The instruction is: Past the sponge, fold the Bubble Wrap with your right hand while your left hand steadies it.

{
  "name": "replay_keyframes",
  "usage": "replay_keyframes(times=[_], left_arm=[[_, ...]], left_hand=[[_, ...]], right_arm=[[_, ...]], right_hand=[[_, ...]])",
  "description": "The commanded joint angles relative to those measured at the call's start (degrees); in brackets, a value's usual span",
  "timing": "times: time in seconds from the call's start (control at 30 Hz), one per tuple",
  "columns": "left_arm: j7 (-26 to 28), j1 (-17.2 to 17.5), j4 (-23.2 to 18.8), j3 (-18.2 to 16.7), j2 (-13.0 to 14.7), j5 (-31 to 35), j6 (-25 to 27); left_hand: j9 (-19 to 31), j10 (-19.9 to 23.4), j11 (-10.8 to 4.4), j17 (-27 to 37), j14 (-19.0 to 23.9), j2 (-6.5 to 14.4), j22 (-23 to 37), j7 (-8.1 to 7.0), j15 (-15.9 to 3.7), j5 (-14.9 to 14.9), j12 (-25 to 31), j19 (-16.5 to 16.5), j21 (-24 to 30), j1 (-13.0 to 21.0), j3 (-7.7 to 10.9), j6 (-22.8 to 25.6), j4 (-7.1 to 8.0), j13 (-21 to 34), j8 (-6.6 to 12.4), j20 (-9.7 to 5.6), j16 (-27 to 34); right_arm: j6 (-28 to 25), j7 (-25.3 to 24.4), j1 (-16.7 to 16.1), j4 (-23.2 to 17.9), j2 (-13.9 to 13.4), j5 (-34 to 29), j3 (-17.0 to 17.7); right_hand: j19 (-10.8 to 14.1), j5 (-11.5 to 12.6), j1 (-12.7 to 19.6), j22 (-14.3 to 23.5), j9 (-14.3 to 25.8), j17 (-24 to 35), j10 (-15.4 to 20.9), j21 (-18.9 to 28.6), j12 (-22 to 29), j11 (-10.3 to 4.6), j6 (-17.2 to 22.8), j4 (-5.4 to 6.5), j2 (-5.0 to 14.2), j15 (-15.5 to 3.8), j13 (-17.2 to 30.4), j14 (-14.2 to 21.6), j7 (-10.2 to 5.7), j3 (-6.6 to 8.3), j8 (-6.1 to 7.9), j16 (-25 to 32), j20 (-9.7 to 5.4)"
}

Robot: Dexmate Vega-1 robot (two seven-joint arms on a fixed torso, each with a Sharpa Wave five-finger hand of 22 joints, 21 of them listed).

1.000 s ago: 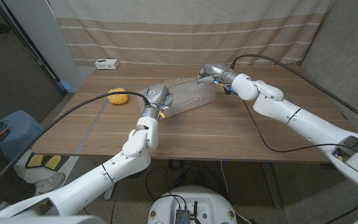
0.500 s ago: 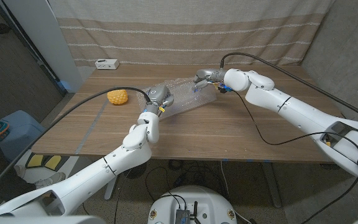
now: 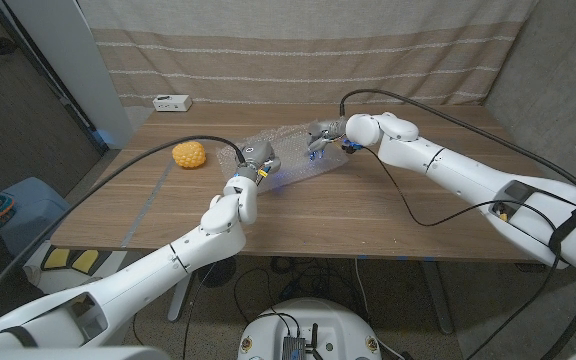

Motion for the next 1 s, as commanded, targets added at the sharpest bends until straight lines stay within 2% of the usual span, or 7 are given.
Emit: replay_keyframes(times=[0.03, 0.17, 0.3, 0.43, 0.6, 0.8, 1.0], left_arm=[[-3.14, -3.84, 1.8, 4.49, 1.02, 2.8, 2.84], [-4.56, -4.83, 2.41, 5.51, 1.31, 3.73, 3.24], [-5.41, -5.63, 2.98, 7.33, 1.84, 6.5, 3.78], [-0.19, -3.65, 3.01, 7.14, 1.94, 9.4, 3.38], [12.39, 1.95, 1.79, 1.29, 0.7, 6.39, -0.27], [21.77, 6.36, 0.6, -3.27, -0.85, 3.82, -3.13], [23.88, 8.39, 0.44, -6.59, -2.05, -0.75, -4.59]], left_hand=[[0.13, -0.63, 0.04, 0.14, -0.5, 1.07, 0.16, -0.24, 0.15, 0.22, -0.28, -1.02, 0.59, 0.7, 1.59, -0.45, 1.06, 0.38, -0.49, 0.03, -0.4], [0.1, -0.78, 0.06, 0.15, -0.78, 1.04, 0.17, -0.38, 0.08, 0.15, -0.38, -1.39, 0.75, 0.64, 1.76, -0.35, 1.32, 0.53, -0.48, 0.03, -0.52], [-0.05, -1.01, -0.33, -0.14, -1.14, -0.36, 0.15, -0.59, -0.81, 0.03, -0.56, -1.46, 1.25, 0.39, 1.61, 0.44, 0.97, 0.74, -0.31, -0.27, -0.83], [-0.61, -1.49, -0.83, -1.03, -2.07, -1.49, 0.01, -1.94, -1.24, -0.34, -1.0, -3.69, 1.12, -0.53, 0.9, 0.88, 0.51, 0.71, -0.85, -0.19, -1.73], [-2.26, -4.18, -0.95, -4.52, -4.51, -2.48, -0.85, -2.22, -0.84, -1.03, -3.32, -7.47, 1.05, -4.64, -0.3, -1.95, 1.65, -0.68, -4.21, 0.81, -5.49], [-3.89, -10.09, -0.22, -10.31, -11.03, -3.38, -3.23, -3.11, 0.59, -0.93, -7.6, -13.89, -0.34, -8.81, -0.26, -9.04, 0.94, -3.04, -9.43, 2.89, -12.94], [-4.83, -15.19, 1.68, -14.41, -15.81, -2.16, -4.74, -3.5, 3.68, -0.44, -11.02, -16.83, -1.34, -11.16, 0.88, -15.69, 0.08, -4.91, -13.48, 4.93, -17.81]], right_arm=[[1.56, 3.68, 3.28, 11.57, 5.25, 2.44, -3.68], [1.15, 2.74, 3.42, 11.33, 4.97, 1.7, -4.63], [0.36, 1.46, 2.9, 10.09, 4.1, 1.6, -4.5], [0.06, 0.4, 2.08, 8.26, 2.93, 2.27, -3.65], [-0.44, -0.81, 1.09, 5.23, 1.27, 2.48, -2.63], [-0.67, -1.59, -0.53, -0.15, -1.6, 2.9, -0.72], [2.9, -7.57, -5.44, -5.03, -4.56, 7.92, 5.15]], right_hand=[[-1.09, 0.52, -1.37, -0.04, -1.27, -1.56, -2.44, 0.42, -1.45, 0.29, -1.91, 0.04, -0.16, 0.65, -0.85, -1.47, 0.05, 0.73, -1.45, -2.52, 0.07], [-1.91, 0.56, -1.91, -0.22, -2.29, -2.38, -4.97, 0.39, -2.9, -0.33, -3.49, -0.36, -0.35, 0.61, -1.58, -3.48, -0.34, 1.35, -2.68, -4.63, 0.2], [-3.71, 0.66, -2.89, -0.56, -3.56, -4.28, -12.17, 0.27, -7.0, -1.33, -7.22, -1.42, -1.1, 1.34, -3.08, -9.09, -1.09, 2.48, -4.95, -9.5, 0.69], [-5.92, 0.7, -3.64, -0.82, -4.1, -5.93, -15.69, -0.35, -9.32, -1.7, -9.32, -1.91, -1.54, 1.28, -3.94, -12.54, -2.03, 3.08, -6.25, -12.67, 1.07], [-6.21, 0.69, -3.86, -0.89, -4.17, -6.22, -15.9, -0.43, -9.59, -1.82, -9.63, -1.91, -1.56, 1.39, -4.1, -12.52, -2.11, 3.17, -6.47, -12.98, 1.1], [-6.22, 0.72, -3.88, -0.96, -4.24, -6.59, -15.58, -0.42, -9.66, -1.94, -9.48, -2.09, -1.57, 1.28, -4.28, -12.18, -2.06, 3.4, -6.5, -13.23, 1.03], [-6.58, 0.8, -3.72, -1.09, -4.35, -7.08, -15.79, -0.52, -10.1, -2.13, -10.22, -2.5, -1.57, 0.86, -4.59, -12.39, -2.44, 3.93, -6.97, -13.91, 0.89]])
